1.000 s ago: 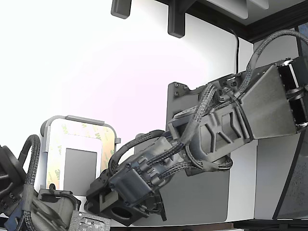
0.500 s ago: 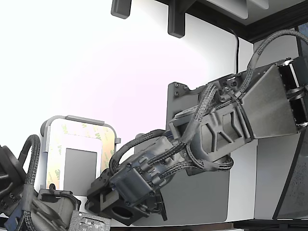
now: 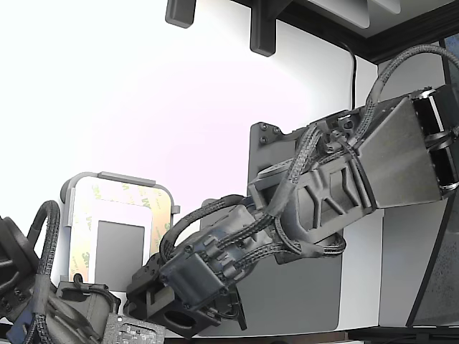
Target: Peel off protective film from adhesive tape.
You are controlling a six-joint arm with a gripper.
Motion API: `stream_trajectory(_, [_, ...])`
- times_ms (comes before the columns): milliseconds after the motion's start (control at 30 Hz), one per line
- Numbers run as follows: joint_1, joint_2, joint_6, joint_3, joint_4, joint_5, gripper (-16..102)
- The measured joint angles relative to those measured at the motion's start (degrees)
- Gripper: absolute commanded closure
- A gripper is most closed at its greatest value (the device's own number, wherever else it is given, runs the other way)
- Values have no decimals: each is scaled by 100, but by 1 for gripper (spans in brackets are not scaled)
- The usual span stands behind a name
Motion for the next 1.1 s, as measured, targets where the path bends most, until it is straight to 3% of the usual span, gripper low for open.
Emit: stream_trajectory(1100, [9,202,26,325,-149,18,93])
